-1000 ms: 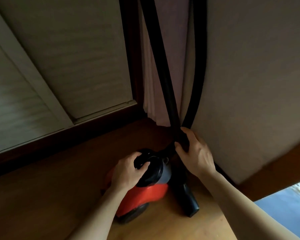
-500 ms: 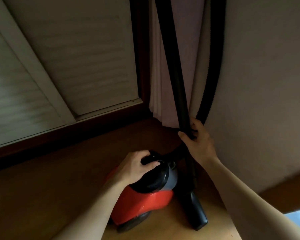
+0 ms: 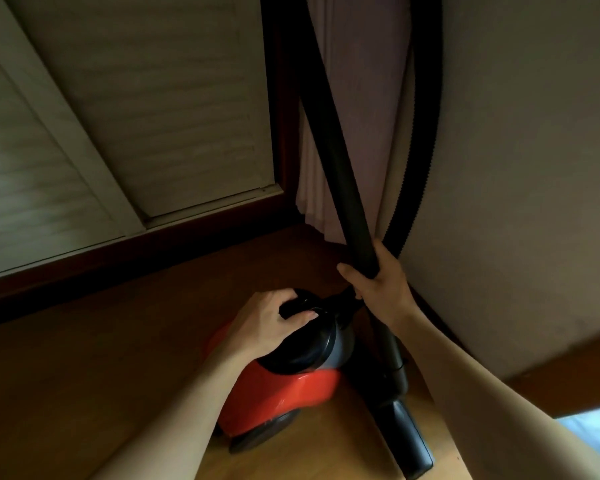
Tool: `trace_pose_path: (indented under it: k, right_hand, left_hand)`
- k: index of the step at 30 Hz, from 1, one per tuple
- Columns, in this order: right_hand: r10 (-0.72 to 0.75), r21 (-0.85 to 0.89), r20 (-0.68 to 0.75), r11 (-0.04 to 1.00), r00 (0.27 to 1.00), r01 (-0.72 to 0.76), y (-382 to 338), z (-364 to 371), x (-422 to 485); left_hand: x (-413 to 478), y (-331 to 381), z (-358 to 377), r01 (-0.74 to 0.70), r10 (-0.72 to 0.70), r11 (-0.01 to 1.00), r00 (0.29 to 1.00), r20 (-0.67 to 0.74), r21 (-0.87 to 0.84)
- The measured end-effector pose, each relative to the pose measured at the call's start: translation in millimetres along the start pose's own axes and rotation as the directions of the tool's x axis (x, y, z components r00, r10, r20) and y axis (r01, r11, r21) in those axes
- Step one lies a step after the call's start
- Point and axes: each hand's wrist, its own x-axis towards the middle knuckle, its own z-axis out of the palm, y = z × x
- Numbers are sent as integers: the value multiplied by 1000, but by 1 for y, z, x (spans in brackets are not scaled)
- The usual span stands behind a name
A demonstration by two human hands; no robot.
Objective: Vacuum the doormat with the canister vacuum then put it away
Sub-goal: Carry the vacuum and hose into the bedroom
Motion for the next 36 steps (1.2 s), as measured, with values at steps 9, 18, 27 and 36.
trace_pose_path:
  k: [9, 18, 27, 36]
  right_hand:
    - [5, -57, -46, 998, 999, -8, -13, -1, -21]
    - [-26, -167, -99, 986, 995, 9, -32, 1, -27]
    - [-67, -178, -59, 982, 996, 56, -140, 12, -37]
    - [-59, -221, 120, 972, 991, 85, -380, -2, -65]
  left_hand:
    - [1, 14, -8, 195, -179, 980, 945, 273, -34]
    - [-30, 14, -31, 330, -302, 932, 935, 184, -147]
    - [-76, 72, -95, 445, -457, 847, 889, 28, -293]
    - [-132, 258, -279, 463, -502, 834, 862, -66, -300]
